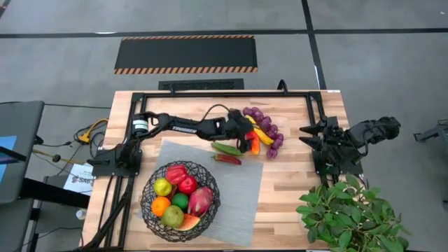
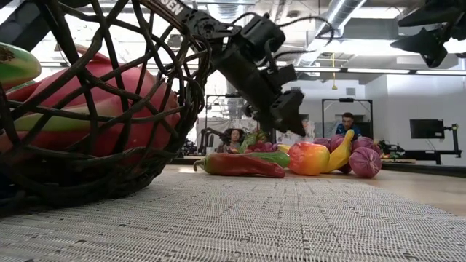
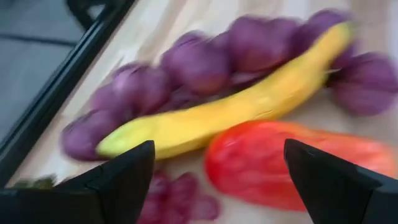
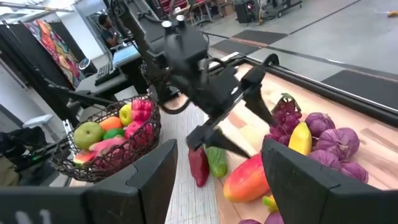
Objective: Build produce basket
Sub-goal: Put the orange mango into the mesh basket
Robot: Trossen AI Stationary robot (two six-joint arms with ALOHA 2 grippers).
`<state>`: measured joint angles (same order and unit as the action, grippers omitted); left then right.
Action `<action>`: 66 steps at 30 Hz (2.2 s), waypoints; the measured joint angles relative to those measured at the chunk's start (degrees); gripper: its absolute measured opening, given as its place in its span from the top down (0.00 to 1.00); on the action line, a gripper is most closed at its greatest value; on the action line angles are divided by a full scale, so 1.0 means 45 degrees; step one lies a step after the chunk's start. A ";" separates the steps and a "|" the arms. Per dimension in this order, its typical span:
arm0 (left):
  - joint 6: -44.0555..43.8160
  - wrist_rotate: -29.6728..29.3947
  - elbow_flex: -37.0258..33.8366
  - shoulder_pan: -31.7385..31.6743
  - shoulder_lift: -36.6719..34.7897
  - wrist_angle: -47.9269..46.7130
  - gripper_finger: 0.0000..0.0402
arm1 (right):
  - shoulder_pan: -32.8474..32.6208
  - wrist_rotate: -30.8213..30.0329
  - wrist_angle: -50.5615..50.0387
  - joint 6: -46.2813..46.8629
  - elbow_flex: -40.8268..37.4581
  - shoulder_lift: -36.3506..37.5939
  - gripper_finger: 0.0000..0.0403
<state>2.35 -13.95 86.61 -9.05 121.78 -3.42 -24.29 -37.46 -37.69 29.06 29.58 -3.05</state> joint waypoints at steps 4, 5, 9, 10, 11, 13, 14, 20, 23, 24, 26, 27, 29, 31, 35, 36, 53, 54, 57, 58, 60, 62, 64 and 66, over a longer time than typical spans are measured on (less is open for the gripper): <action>0.0701 0.1474 0.0019 0.0173 0.0267 0.0913 0.15 | 0.0000 0.0001 -0.0028 0.0213 0.0000 0.0000 0.37; 0.0886 0.1708 0.0015 0.0173 0.0434 0.0938 0.15 | 0.0000 0.0003 -0.0034 0.0229 0.0000 0.0000 0.37; 0.1520 0.2083 0.0000 0.0129 0.0978 0.1532 0.15 | 0.0000 0.0007 -0.0154 0.0318 0.0000 0.0005 0.37; 0.1527 0.2200 0.0000 0.0123 0.1049 0.1529 0.15 | 0.0000 0.0010 -0.0225 0.0403 0.0000 0.0001 0.37; 0.1440 0.2324 0.0000 0.0120 0.1086 0.1405 0.15 | 0.0000 0.0012 -0.0337 0.0530 0.0000 0.0000 0.37; 0.1116 0.2469 -0.0010 0.0134 0.1088 0.1075 0.15 | 0.0000 0.0012 -0.0510 0.0756 0.0000 0.0000 0.37; 0.0984 0.2479 -0.0010 0.0169 0.1088 0.0991 0.15 | 0.0000 0.0014 -0.0704 0.0883 0.0000 0.0000 0.37; -0.0418 0.2325 -0.0010 0.0362 0.1044 0.0679 0.15 | 0.0000 0.0017 -0.0971 0.1210 0.0000 0.0000 0.37; -0.0729 0.2065 -0.0010 0.0443 0.1035 0.0640 0.15 | 0.0000 0.0017 -0.0957 0.1224 0.0000 0.0000 0.37; -0.0838 0.1990 -0.0010 0.0473 0.1035 0.0644 0.15 | 0.0000 0.0017 -0.0948 0.1249 0.0000 0.0000 0.37; -0.1108 0.1926 -0.0010 0.0534 0.1035 0.0640 0.15 | 0.0000 0.0017 -0.0921 0.1522 0.0000 0.0000 0.37; -0.1197 0.1931 -0.0010 0.0566 0.1035 0.0638 0.15 | 0.0000 0.0017 -0.0942 0.1688 0.0000 0.0000 0.37; -0.1340 0.1946 -0.0010 0.0629 0.1032 0.0625 0.15 | 0.0000 0.0017 -0.0952 0.1787 0.0000 0.0000 0.37; -0.1452 0.1945 -0.0010 0.0702 0.1030 0.0626 0.15 | 0.0000 0.0012 -0.0874 0.1787 0.0000 0.0000 0.37; -0.1542 0.2138 -0.0010 0.0870 0.0964 0.0588 0.15 | -0.0027 0.0076 0.1781 0.0404 -0.0007 0.0000 0.37; -0.1546 0.2213 -0.0010 0.0895 0.0952 0.0628 0.15 | -0.0034 0.0293 0.2997 -0.0479 -0.0065 0.0000 0.37; -0.2260 0.2834 -0.0010 0.0940 0.0942 0.0637 0.15 | 0.1488 -0.1986 1.1434 -0.6806 -0.2833 0.0398 0.37; -0.2263 0.2834 -0.0010 0.0940 0.0942 0.0634 0.15 | 0.1644 -0.1980 1.1370 -0.6847 -0.2803 0.0431 0.37; -0.2263 0.2825 -0.0010 0.0931 0.0942 0.0635 0.15 | 0.1939 -0.1645 1.0003 -0.6538 -0.2817 0.0646 0.37; -0.2301 0.2825 -0.0010 0.0933 0.0942 0.0635 0.15 | 0.1971 -0.1593 0.9357 -0.6098 -0.2817 0.0646 0.37; -0.2311 0.2816 -0.0010 0.0936 0.0942 0.0611 0.15 | 0.2025 -0.1408 0.7745 -0.4970 -0.2821 0.0641 0.37; -0.2118 0.2813 -0.0010 0.0940 0.0899 0.0566 0.15 | 0.2018 -0.1154 0.6309 -0.3692 -0.2841 0.0617 0.37; -0.1550 0.2793 -0.0010 0.0943 0.0731 0.0321 0.15 | 0.2016 -0.1020 0.5389 -0.2590 -0.2977 0.0600 0.37; -0.1056 0.2511 -0.0005 0.0955 0.0421 -0.0196 0.15 | 0.2016 -0.0946 0.5088 -0.1990 -0.3155 0.0627 0.37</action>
<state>-2.40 -2.65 86.59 -4.75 123.67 -4.30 -15.22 -41.72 -14.79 20.10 15.39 -0.23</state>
